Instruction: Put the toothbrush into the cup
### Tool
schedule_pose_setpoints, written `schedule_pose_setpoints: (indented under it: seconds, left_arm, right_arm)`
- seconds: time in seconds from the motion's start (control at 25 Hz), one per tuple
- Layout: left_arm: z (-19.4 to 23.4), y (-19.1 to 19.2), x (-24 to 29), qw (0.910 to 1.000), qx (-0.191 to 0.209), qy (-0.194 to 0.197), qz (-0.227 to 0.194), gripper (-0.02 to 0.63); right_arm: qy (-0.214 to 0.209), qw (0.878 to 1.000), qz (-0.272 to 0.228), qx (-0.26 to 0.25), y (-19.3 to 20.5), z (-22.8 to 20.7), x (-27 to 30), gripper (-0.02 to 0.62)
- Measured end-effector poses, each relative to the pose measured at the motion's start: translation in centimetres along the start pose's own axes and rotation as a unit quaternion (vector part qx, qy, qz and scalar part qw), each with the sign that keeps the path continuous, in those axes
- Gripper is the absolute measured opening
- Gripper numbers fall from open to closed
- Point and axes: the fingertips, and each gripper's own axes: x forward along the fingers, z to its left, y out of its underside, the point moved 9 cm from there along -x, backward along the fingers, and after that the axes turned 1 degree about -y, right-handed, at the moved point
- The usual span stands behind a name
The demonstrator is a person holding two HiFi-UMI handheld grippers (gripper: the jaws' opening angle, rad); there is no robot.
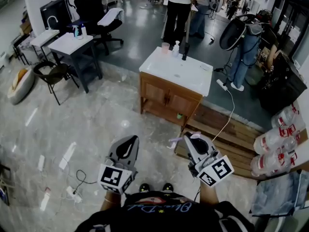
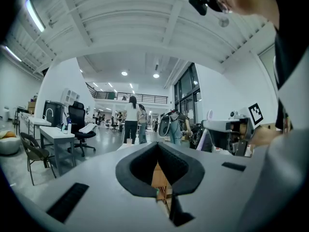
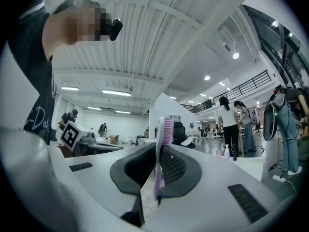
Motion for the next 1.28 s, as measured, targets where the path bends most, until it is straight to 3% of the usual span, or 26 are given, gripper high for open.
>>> schedule_pose_setpoints:
  seconds: [0.72,0.8,1.28]
  left_arm:
    - [3.6,0.6,0.0,0.9996,-0.004,0.026,0.008,-0.005]
    - [3.8,0.6,0.5,0.9994,-0.004,0.025,0.026,-0.005]
    - [7.7,0.7,7.8,0.9995,-0.002,-0.022,0.024,-0.005]
  right_arm:
    - [0.038,0.999,-0.001,0.001,1.0,1.8,1.6,0.018]
    - [0.039,0.999,-0.001,0.009,1.4,1.2,2.0,0.018]
    - [0.006,0.999,-0.015,0.029,3.1,-7.5,9.3,0.018]
